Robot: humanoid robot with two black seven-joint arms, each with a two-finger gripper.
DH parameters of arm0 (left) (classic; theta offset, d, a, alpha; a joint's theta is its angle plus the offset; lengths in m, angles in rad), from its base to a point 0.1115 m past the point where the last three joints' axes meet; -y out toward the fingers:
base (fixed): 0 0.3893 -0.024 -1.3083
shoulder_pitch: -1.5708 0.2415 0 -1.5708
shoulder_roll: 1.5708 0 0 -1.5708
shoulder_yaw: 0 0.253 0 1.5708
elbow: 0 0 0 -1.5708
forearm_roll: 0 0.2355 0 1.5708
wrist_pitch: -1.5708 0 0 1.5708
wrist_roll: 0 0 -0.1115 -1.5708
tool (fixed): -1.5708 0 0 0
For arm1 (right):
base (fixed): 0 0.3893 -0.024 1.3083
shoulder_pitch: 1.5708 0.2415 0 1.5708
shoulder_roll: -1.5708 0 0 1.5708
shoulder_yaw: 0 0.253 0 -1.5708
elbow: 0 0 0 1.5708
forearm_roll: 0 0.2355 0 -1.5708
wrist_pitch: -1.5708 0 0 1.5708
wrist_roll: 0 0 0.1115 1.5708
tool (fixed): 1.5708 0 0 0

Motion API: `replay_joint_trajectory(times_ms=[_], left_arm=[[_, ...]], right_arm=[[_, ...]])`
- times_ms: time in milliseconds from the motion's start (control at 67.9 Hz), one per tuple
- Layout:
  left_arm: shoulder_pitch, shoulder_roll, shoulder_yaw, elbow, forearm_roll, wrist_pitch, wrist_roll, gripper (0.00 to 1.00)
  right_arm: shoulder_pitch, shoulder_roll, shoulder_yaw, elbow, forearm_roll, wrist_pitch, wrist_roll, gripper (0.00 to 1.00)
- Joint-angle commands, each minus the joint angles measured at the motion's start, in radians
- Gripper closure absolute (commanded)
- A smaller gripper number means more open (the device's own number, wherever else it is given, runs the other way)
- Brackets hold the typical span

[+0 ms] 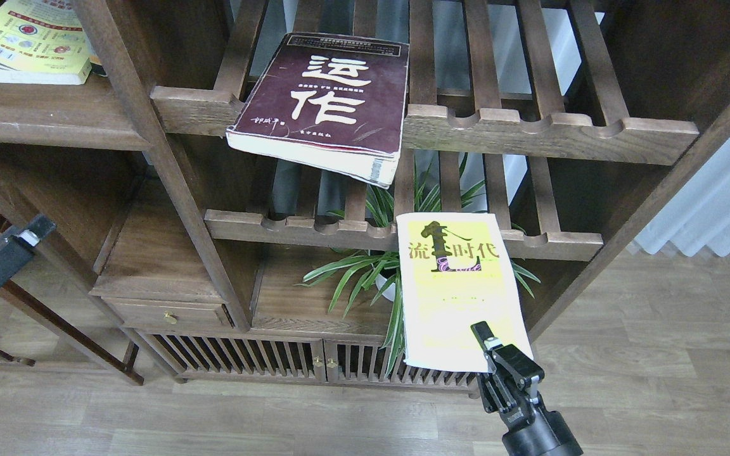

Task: Organize books on shelf
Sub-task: 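Grasp the yellow book with the right gripper and pull it down, then hand the yellow book from the right gripper to the left gripper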

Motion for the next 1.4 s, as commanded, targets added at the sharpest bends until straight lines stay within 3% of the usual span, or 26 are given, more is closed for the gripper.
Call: replay_joint_trajectory(times_ms=[0,132,530,869,1148,1384], left_arm=[[0.008,-0.024,0.002,0.0,0.0,0.0,-0.001,0.06],[0.041,-0.095,0.023,0.0,-0.002,0.0,-0.002,0.01],[0.1,-0.19,0.118,0.012,-0.003,0.0,-0.015,0.01],[0.115,-0.248,0.318,0.029,-0.19,0.0,-0.013,0.01],[0.115,-0.268,0.468,0.069,-0.325,0.0,-0.025,0.01],[0.114,-0.316,0.513,0.107,-0.348,0.0,-0.027,0.03]], right_arm=[[-0.001,-0.001,-0.011,-0.011,0.0,0.0,-0.002,0.94],[-0.001,-0.003,-0.049,-0.048,-0.002,0.0,-0.005,0.94],[0.016,0.006,-0.116,-0.183,-0.003,0.0,-0.008,0.93],[0.143,0.025,-0.202,-0.198,-0.003,0.0,-0.012,0.93],[0.186,0.058,-0.325,-0.2,-0.006,0.0,-0.071,0.91],[0.197,0.078,-0.35,-0.197,-0.016,0.0,-0.089,0.91]])
